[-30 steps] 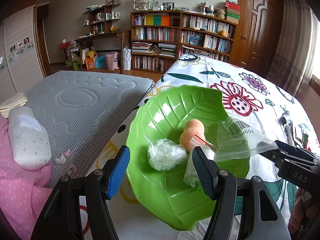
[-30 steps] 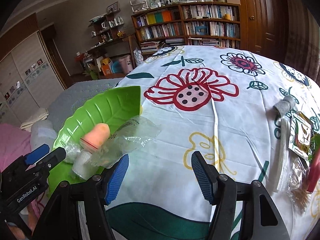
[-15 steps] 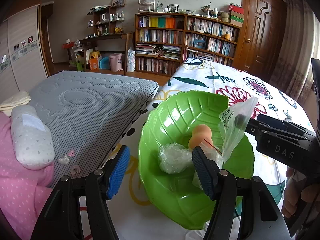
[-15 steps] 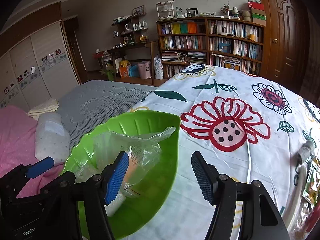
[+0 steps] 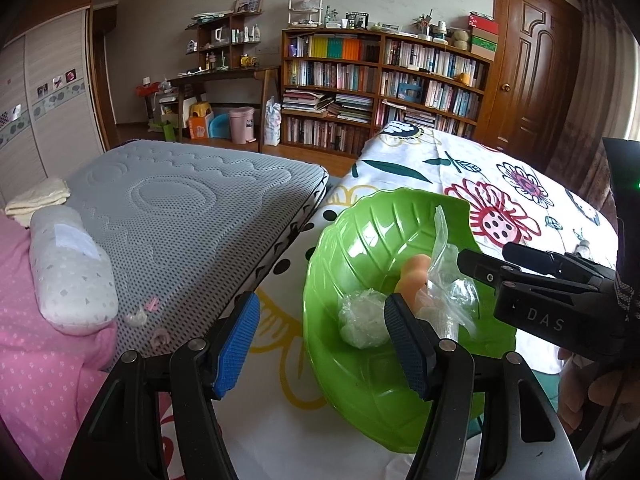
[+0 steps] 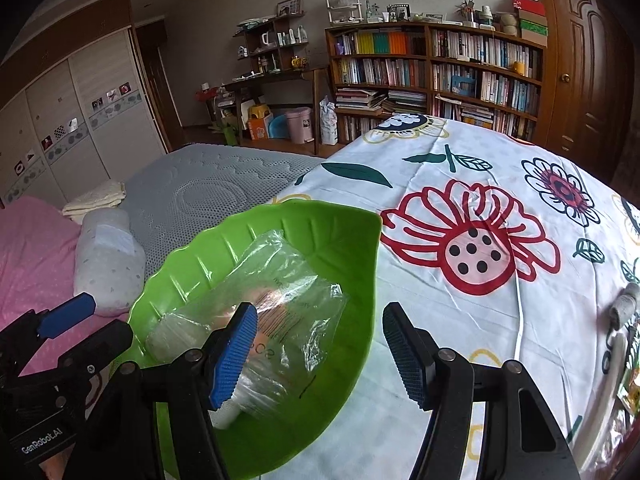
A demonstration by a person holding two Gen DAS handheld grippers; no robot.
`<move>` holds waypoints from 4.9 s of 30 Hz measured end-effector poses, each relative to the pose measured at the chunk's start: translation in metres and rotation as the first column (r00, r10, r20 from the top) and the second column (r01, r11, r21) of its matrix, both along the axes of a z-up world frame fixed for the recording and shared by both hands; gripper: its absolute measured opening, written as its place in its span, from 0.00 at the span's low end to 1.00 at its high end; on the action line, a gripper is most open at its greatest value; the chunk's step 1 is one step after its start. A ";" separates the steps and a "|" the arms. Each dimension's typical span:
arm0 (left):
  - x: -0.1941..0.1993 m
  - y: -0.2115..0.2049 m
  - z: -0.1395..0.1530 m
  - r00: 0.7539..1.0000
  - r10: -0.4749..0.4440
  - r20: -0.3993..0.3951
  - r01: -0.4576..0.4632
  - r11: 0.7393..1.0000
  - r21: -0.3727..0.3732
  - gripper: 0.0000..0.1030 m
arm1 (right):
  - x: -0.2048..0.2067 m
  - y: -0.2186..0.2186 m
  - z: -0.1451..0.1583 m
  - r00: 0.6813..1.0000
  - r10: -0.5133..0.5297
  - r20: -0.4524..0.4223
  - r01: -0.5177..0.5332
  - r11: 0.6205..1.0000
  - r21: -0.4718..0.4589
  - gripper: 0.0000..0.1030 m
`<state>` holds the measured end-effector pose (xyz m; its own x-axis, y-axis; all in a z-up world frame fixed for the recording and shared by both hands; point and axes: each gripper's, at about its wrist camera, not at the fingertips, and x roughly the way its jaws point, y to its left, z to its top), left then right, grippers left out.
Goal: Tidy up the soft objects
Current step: 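Withdraw both grippers from the plate back toward the table items, then grasp the pink foam tube with the right gripper while the left grasps the green printed sachet, then carry the green sachet into the green plate and open the left gripper while the right lifts the pink tube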
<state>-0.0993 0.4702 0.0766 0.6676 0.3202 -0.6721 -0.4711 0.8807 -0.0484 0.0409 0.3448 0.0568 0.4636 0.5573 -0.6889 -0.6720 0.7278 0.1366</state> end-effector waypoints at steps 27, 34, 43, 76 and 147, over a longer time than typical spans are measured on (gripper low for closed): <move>0.021 -0.061 0.016 0.994 -0.112 -0.018 0.113 0.992 0.064 0.67 | -0.027 -0.106 -0.004 0.986 -0.143 -0.089 0.153 0.980 0.124 0.70; 0.032 -0.094 0.015 0.983 -0.178 -0.035 0.181 0.980 0.084 0.67 | -0.027 -0.151 -0.011 0.968 -0.223 -0.114 0.238 0.961 0.142 0.70; 0.049 -0.146 0.010 0.957 -0.280 -0.079 0.287 0.952 0.103 0.67 | -0.027 -0.218 -0.016 0.931 -0.341 -0.132 0.360 0.918 0.168 0.70; 0.120 -0.229 -0.021 0.879 -0.448 -0.163 0.460 0.887 0.039 0.67 | 0.047 -0.315 -0.041 0.788 -0.572 -0.228 0.605 0.787 0.118 0.63; 0.199 -0.299 -0.014 0.796 -0.598 -0.093 0.595 0.802 -0.060 0.49 | 0.005 -0.368 -0.034 0.773 -0.610 -0.175 0.634 0.752 0.179 0.54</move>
<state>0.0995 0.1709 0.0630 0.6478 -0.1370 -0.7494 0.1435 0.9880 -0.0566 0.0456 -0.0233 0.0224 0.6958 0.3082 -0.6487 -0.0547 0.9234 0.3800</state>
